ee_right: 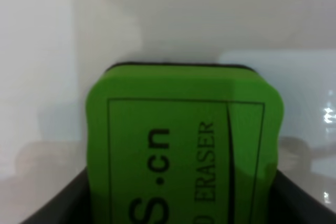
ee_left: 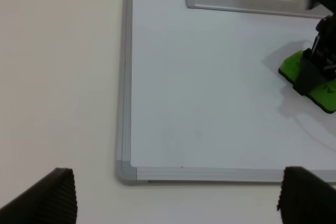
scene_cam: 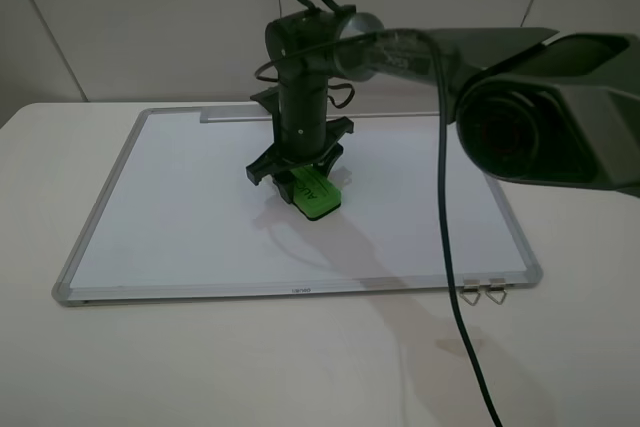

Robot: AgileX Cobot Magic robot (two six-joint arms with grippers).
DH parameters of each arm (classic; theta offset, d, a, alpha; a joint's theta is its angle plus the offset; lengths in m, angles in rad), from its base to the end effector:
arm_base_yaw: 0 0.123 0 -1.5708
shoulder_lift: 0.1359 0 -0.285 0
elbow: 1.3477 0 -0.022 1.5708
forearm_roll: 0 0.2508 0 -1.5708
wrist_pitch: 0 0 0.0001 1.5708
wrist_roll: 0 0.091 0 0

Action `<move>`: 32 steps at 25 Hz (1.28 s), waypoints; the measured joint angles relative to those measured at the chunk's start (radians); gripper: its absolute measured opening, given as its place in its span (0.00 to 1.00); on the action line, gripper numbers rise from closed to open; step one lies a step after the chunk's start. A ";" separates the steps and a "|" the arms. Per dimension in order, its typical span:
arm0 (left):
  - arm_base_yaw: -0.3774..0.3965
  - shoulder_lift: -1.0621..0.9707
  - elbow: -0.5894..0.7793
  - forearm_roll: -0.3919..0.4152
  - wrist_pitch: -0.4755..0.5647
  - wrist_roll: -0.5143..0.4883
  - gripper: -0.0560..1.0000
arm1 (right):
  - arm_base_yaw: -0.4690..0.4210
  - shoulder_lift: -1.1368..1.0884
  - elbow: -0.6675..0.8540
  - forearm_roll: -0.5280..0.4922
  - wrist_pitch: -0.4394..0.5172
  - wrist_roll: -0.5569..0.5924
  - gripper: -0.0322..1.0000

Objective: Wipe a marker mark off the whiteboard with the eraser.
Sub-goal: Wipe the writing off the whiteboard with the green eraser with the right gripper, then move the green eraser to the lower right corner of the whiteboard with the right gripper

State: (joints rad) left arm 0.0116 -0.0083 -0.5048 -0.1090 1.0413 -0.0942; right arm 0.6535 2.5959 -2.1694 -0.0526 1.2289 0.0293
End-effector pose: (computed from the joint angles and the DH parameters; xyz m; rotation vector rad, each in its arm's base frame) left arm -0.0061 -0.0086 0.2805 -0.1018 2.0092 -0.1824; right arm 0.4040 0.3037 0.0829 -0.9846 2.9624 -0.0716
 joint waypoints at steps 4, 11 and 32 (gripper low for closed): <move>0.000 0.000 0.000 0.000 0.000 0.000 0.79 | 0.001 0.011 -0.045 0.001 0.027 0.004 0.60; 0.000 0.000 0.000 0.000 0.000 0.000 0.79 | -0.030 -0.023 -0.033 0.012 0.003 0.047 0.60; -0.069 0.000 0.000 0.000 0.000 0.000 0.79 | -0.297 -0.451 0.584 -0.048 -0.005 0.111 0.60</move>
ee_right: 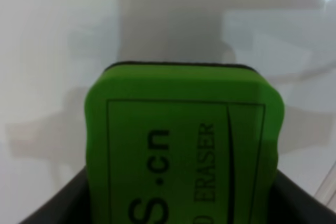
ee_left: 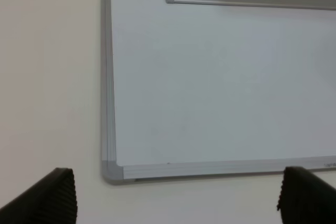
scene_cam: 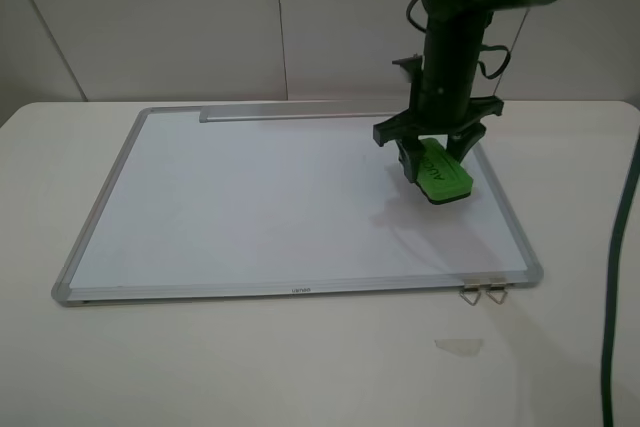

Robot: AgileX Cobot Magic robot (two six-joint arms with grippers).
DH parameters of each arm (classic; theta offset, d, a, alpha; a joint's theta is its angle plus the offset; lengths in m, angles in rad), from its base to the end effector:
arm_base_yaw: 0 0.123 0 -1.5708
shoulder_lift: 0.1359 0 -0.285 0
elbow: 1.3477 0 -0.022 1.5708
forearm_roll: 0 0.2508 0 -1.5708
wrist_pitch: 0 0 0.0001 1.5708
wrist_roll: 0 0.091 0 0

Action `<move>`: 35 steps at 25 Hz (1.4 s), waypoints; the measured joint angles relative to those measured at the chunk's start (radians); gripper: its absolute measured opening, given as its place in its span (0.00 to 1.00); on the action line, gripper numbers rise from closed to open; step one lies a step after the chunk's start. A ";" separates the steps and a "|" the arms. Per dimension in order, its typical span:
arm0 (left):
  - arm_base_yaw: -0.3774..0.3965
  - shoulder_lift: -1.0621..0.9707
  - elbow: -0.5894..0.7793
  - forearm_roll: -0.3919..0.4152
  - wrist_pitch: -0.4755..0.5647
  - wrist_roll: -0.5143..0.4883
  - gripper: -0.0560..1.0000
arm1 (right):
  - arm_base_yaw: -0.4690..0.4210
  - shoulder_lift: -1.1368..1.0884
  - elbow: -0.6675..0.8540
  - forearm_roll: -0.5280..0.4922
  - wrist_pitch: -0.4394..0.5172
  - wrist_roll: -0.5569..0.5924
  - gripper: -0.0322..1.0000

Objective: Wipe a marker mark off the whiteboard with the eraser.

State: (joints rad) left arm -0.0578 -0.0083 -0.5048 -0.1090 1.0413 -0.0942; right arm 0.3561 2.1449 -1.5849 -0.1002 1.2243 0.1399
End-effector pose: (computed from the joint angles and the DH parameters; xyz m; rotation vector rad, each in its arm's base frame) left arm -0.0067 -0.0082 0.2805 -0.0321 2.0141 -0.2266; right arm 0.3851 0.1341 0.1546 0.3879 -3.0115 0.1828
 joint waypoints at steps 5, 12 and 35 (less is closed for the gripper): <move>0.000 0.000 0.000 0.000 0.000 0.000 0.79 | -0.045 -0.029 0.161 -0.001 -0.070 0.047 0.60; 0.000 0.000 0.000 0.000 0.000 0.000 0.79 | -0.067 -0.043 0.314 -0.003 -0.258 0.117 0.60; 0.000 0.000 0.000 0.000 0.000 0.000 0.79 | -0.101 -0.283 0.222 -0.003 -0.024 -0.005 0.74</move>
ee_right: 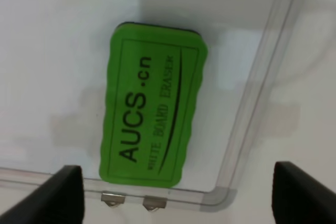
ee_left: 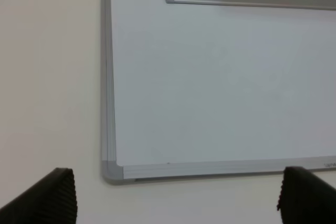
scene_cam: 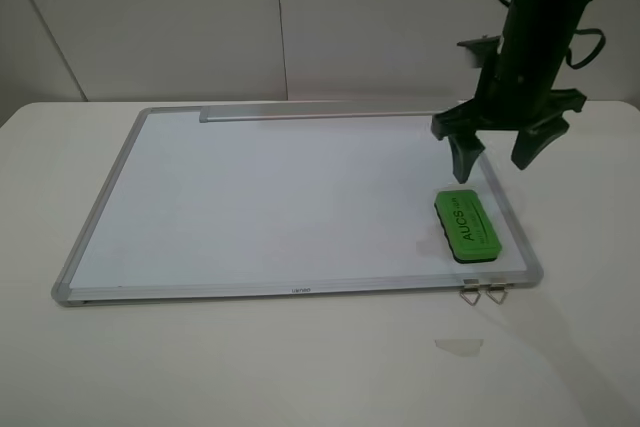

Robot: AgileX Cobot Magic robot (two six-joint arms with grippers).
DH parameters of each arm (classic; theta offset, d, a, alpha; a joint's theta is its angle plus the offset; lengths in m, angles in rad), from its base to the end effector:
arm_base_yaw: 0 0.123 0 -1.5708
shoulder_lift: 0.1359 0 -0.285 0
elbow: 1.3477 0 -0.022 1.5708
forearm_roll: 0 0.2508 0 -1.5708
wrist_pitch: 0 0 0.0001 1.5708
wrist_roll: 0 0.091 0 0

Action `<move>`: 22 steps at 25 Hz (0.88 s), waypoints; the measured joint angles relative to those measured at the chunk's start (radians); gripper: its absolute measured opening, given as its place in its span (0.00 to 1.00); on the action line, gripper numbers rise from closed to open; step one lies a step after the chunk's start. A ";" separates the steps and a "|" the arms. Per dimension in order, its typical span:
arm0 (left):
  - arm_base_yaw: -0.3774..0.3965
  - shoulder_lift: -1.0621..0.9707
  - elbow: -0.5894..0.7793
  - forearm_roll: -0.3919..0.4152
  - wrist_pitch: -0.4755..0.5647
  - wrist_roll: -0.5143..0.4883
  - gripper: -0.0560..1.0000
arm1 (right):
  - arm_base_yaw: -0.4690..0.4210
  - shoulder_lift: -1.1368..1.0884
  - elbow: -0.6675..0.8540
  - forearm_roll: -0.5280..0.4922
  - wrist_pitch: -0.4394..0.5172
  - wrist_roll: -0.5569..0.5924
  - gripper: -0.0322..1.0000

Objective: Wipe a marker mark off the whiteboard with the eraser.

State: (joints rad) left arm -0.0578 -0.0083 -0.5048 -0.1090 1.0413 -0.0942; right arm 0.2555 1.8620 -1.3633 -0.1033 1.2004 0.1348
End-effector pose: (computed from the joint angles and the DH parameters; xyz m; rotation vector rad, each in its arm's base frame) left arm -0.0067 -0.0082 0.2805 -0.0321 2.0141 -0.2266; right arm 0.3438 0.0808 0.2117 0.2492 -3.1058 0.1585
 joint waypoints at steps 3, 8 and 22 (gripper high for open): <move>0.000 0.000 0.000 0.000 0.000 0.000 0.79 | -0.043 -0.041 -0.009 -0.001 0.010 -0.026 0.74; 0.000 0.000 0.000 0.000 0.000 0.000 0.79 | -0.082 -0.125 -0.009 0.015 0.016 -0.039 0.74; 0.000 0.000 0.000 0.000 0.000 0.000 0.79 | -0.080 -0.704 0.269 0.085 0.019 -0.056 0.74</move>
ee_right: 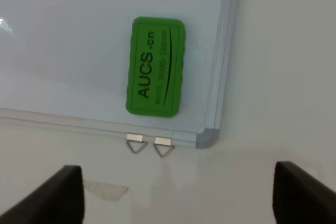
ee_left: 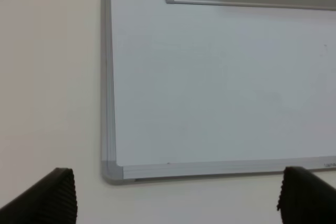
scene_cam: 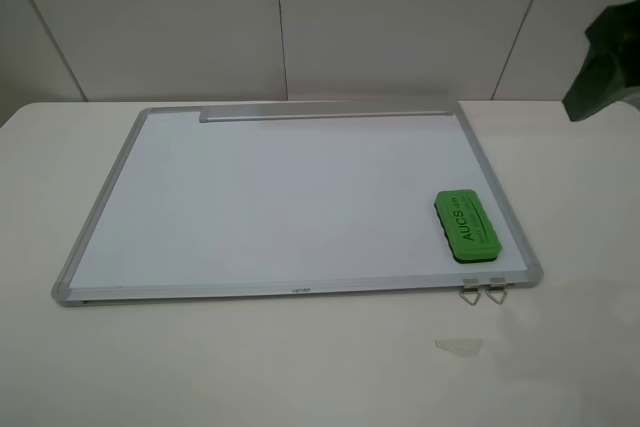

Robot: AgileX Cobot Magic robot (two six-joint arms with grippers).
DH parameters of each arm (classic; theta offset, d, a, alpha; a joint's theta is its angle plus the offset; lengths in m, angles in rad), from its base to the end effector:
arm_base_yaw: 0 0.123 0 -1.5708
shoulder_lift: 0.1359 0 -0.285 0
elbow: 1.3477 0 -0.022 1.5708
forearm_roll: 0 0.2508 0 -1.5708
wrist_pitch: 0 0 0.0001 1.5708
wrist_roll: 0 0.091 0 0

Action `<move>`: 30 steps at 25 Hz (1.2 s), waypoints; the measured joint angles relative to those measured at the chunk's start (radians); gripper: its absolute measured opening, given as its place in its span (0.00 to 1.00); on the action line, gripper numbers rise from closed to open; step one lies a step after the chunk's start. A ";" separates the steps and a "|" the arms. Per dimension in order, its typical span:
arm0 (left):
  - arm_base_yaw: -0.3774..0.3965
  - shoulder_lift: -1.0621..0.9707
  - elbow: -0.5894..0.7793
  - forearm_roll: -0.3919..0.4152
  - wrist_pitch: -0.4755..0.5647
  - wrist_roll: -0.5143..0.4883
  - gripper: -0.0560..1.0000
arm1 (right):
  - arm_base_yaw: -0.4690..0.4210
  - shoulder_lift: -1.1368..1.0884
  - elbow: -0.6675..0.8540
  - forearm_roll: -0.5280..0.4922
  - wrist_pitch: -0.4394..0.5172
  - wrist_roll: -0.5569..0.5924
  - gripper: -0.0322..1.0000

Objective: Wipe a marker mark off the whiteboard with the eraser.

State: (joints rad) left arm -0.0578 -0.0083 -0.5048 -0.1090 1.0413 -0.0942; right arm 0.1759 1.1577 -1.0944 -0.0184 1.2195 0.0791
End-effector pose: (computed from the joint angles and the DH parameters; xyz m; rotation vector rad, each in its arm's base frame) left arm -0.0067 -0.0082 0.2805 -0.0321 2.0141 -0.2266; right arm 0.2026 0.0344 0.3404 -0.1381 2.7634 0.0414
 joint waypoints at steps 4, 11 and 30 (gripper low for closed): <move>0.000 0.000 0.000 0.000 0.000 0.000 0.79 | 0.000 -0.235 0.130 0.000 -0.016 0.000 0.74; 0.000 0.000 0.000 0.000 0.000 0.000 0.79 | 0.000 -0.590 0.350 0.000 -0.094 -0.001 0.74; 0.000 0.000 0.000 0.000 0.000 0.000 0.79 | 0.001 -0.987 0.566 0.001 -0.161 -0.068 0.74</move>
State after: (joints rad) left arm -0.0578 -0.0083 -0.5048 -0.1090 1.0413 -0.0942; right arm 0.1770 0.1703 -0.5288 -0.0175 1.0584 0.0111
